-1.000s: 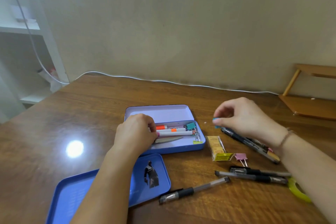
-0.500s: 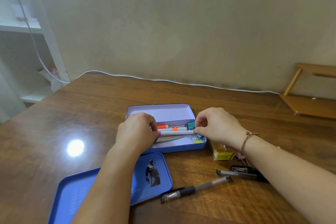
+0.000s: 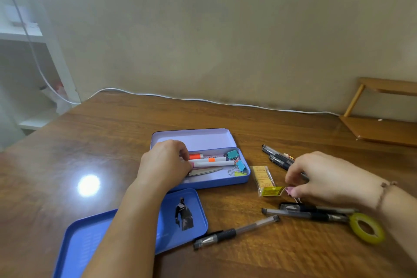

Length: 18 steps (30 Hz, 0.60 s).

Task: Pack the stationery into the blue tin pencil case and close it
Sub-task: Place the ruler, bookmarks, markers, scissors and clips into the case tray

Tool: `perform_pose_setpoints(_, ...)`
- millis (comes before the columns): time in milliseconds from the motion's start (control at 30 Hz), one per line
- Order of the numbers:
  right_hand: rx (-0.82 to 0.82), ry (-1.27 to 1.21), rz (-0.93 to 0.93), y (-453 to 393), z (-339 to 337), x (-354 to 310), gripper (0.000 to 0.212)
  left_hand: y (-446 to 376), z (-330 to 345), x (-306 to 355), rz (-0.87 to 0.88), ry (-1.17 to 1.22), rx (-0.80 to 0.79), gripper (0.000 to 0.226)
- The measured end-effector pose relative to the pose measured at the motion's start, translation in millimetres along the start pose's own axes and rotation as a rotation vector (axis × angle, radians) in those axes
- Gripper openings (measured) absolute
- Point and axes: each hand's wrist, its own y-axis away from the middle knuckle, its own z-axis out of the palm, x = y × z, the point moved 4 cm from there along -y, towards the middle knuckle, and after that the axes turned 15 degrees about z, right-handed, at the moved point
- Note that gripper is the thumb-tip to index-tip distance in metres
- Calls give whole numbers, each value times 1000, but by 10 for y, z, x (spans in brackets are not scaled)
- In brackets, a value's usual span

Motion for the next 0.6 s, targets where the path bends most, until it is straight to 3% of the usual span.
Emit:
perform_pose_setpoints(100,33,-34,-4,29,50,14,10,0,-1,5,3,-3,-8,9)
perform_pose_setpoints(233,35,-142,16,-58,23,88,8,7,-7,3,6,-2,-4,7)
perform_pose_setpoints(333,172,-320,13,-125,-212,121,11,11,-8,9,9,-10,-3,7)
perform_pose_setpoints(467,344,-600,-163,-126,-540,-290,7,11,-9,10,1,-9,-10,7)
perform_pose_setpoints(600,304,-449,-256,-287,-313,-876,6,10,-11,4,-3,-9,-12,7)
